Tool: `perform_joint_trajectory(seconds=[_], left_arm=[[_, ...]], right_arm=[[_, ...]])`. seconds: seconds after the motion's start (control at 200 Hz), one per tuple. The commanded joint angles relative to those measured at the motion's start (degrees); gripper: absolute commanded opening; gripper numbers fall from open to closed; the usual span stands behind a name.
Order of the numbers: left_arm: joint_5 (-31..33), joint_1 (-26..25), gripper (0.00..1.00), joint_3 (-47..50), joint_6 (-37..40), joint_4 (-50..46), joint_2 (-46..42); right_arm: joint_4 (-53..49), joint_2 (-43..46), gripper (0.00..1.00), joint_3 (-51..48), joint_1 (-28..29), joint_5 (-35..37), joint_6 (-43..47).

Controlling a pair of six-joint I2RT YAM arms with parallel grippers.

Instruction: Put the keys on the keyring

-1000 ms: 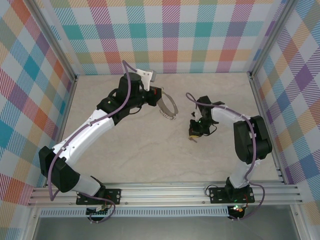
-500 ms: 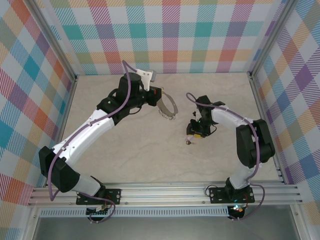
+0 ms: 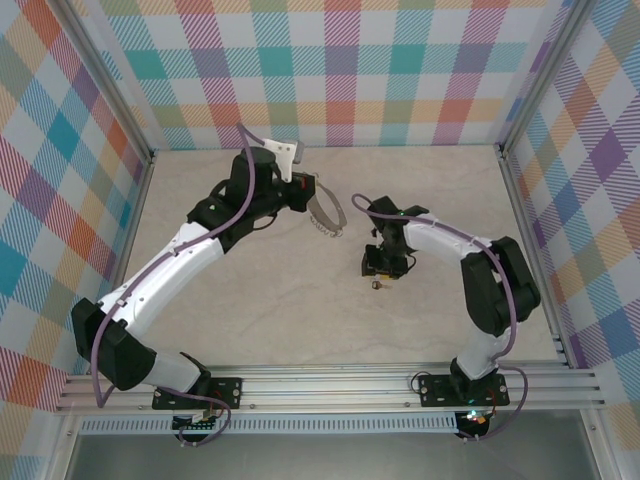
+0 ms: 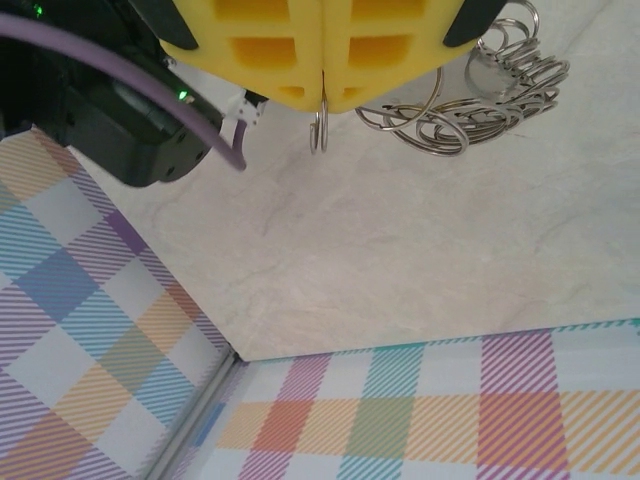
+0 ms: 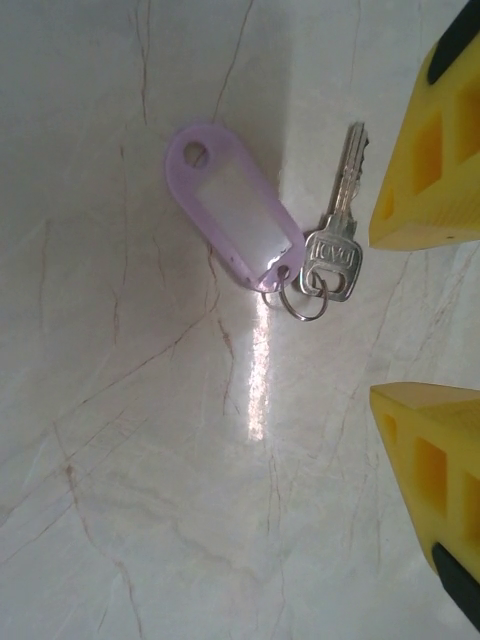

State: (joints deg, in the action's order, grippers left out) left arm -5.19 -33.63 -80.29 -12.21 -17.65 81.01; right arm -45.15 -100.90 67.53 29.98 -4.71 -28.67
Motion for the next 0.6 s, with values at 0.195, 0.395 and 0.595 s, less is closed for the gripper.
perform_joint_trajectory(seconds=[0.195, 0.395, 0.595], left_arm=[[0.7, 1.5, 0.00, 1.2, 0.7, 2.4, -3.5], [0.8, 1.8, 0.00, 1.8, 0.6, 2.5, -4.0], [0.7, 2.2, 0.00, 1.9, 0.6, 2.5, -4.2]], right_arm=[[-2.0, -4.9, 0.36, 3.3, 2.1, 3.7, -2.1], [-2.7, -7.3, 0.35, 5.5, 2.4, 4.6, -1.5], [-3.1, -9.7, 0.32, 6.5, 2.5, 4.9, -1.3]])
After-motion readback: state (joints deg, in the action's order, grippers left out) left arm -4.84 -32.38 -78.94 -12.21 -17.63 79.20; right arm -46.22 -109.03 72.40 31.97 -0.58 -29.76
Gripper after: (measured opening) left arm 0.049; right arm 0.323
